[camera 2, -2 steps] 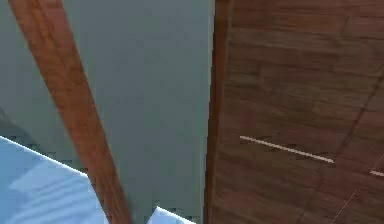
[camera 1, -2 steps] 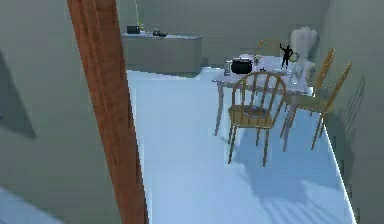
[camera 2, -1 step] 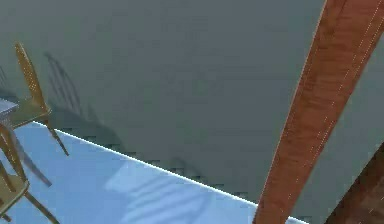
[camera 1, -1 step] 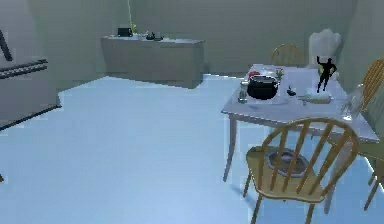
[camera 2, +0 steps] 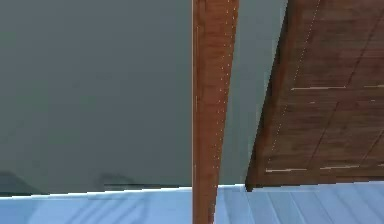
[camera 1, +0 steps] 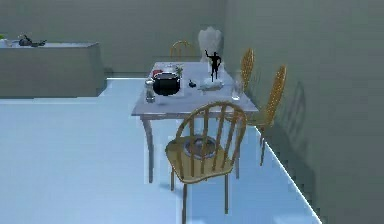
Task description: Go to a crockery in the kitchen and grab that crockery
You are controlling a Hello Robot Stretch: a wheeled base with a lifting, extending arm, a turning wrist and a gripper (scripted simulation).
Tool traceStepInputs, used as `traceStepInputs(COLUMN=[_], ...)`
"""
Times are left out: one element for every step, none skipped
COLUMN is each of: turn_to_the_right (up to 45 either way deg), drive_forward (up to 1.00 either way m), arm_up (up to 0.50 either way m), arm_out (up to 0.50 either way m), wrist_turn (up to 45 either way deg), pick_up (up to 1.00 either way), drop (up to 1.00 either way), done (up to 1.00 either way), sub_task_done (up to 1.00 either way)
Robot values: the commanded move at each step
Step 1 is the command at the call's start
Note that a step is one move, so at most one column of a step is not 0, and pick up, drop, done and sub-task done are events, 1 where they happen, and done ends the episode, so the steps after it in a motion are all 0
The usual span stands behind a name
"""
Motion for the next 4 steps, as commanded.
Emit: traceStepInputs(turn_to_the_right=[0.0, -45.0, -18.0, 0.0], drive_forward=[0.3, 0.0, 0.0, 0.3], arm_up=[0.0, 0.0, 0.0, 0.0], arm_out=[0.0, 0.0, 0.0, 0.0], wrist_turn=[0.0, 0.0, 0.0, 0.0], pick_up=[0.0, 0.0, 0.0, 0.0], drop=[0.0, 0.0, 0.0, 0.0], done=[0.0, 0.0, 0.0, 0.0], sub_task_done=[0.0, 0.0, 0.0, 0.0])
